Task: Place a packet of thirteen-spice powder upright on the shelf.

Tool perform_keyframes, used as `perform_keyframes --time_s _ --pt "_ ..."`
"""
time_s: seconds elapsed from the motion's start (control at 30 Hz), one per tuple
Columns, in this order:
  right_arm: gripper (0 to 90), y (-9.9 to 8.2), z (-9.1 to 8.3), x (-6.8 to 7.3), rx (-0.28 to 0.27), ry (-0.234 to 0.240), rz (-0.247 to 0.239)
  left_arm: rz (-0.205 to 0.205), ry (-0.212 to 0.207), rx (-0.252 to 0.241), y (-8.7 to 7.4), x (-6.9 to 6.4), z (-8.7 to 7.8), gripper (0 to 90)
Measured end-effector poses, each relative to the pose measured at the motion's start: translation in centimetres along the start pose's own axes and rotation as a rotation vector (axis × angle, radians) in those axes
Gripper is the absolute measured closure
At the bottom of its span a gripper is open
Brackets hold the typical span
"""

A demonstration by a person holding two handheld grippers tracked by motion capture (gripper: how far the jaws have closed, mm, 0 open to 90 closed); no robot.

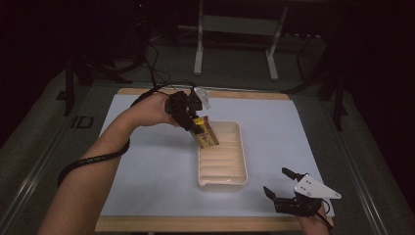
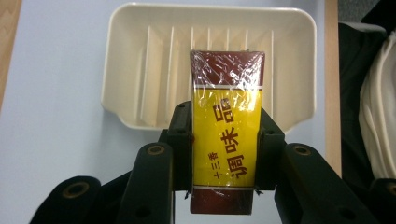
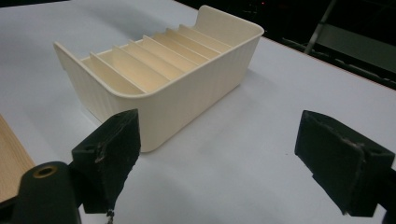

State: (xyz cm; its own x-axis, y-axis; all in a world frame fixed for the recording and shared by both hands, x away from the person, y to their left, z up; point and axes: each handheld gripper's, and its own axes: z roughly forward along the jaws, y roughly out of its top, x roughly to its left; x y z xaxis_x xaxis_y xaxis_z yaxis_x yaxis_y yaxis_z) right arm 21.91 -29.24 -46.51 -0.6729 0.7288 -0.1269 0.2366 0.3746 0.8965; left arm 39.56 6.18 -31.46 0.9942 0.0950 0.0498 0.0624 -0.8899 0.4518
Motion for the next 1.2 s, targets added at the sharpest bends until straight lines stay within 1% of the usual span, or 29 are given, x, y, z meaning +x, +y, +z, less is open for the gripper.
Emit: perform_keyframes --time_s 0.03,0.07,0.1,0.17,0.2,0.27,0.37,0.43,0.47,0.53,0.63,0.73,0.77,0.83,0.87,0.93,1.1,1.2 --pt "14.3 0.0 0.0 0.0 -0.001 0.001 0.0 0.005 -0.003 -0.003 0.1 0.1 0.1 67.6" --pt "14.3 0.0 0.0 0.0 -0.001 0.001 0.0 0.004 0.004 -0.024 0.1 0.0 0.3 67.6" --pt "14.3 0.0 0.0 0.0 -0.001 0.001 0.0 0.007 -0.002 -0.029 0.2 0.0 0.5 67.6" --pt "14.3 0.0 0.0 0.0 0.001 0.002 0.0 0.012 0.007 -0.051 0.3 0.1 0.9 67.6" --pt "14.3 0.0 0.0 0.0 0.001 0.002 -0.001 0.006 -0.002 -0.061 0.3 0.2 1.1 67.6" --pt "14.3 0.0 0.0 0.0 0.001 0.003 -0.001 0.003 0.007 -0.077 0.3 0.3 1.6 67.6" --pt "14.3 0.0 0.0 0.0 0.002 0.003 -0.003 0.002 0.004 -0.082 0.2 0.5 2.0 67.6" --pt "14.4 0.0 0.0 0.0 0.004 0.003 -0.004 0.002 0.002 -0.091 0.0 0.9 2.5 67.6" --pt "14.4 0.0 0.1 0.0 0.004 0.003 -0.005 0.005 0.01 -0.096 -0.1 1.0 2.6 67.6" --pt "14.4 0.0 0.1 0.0 0.003 0.005 -0.006 0.0 0.004 -0.099 -0.3 1.3 3.1 67.5" --pt "14.4 0.0 0.1 0.0 0.005 0.006 -0.007 0.012 0.028 -0.111 -0.6 1.7 3.7 67.5" --pt "14.4 0.0 0.1 0.1 0.008 0.008 -0.005 0.018 0.036 -0.135 -1.0 2.1 4.3 67.5" --pt "14.4 0.0 0.1 0.0 0.006 0.008 -0.006 0.011 0.025 -0.138 -1.0 2.2 4.5 67.5" --pt "14.5 0.0 0.1 0.0 0.007 0.01 -0.007 0.021 0.03 -0.13 -1.1 2.3 4.9 67.5" --pt "14.5 0.0 0.1 0.0 0.009 0.01 -0.008 0.018 0.02 -0.124 -1.1 2.4 5.1 67.5" --pt "14.5 0.0 0.1 0.0 0.009 0.011 -0.008 0.019 0.018 -0.123 -1.1 2.5 5.5 67.5" --pt "14.5 -0.1 0.1 0.1 0.01 0.013 -0.009 0.026 0.02 -0.119 -1.2 2.7 6.1 67.5" --pt "14.5 0.0 0.1 0.1 0.011 0.013 -0.012 0.026 0.019 -0.127 -1.3 2.8 6.2 67.5"
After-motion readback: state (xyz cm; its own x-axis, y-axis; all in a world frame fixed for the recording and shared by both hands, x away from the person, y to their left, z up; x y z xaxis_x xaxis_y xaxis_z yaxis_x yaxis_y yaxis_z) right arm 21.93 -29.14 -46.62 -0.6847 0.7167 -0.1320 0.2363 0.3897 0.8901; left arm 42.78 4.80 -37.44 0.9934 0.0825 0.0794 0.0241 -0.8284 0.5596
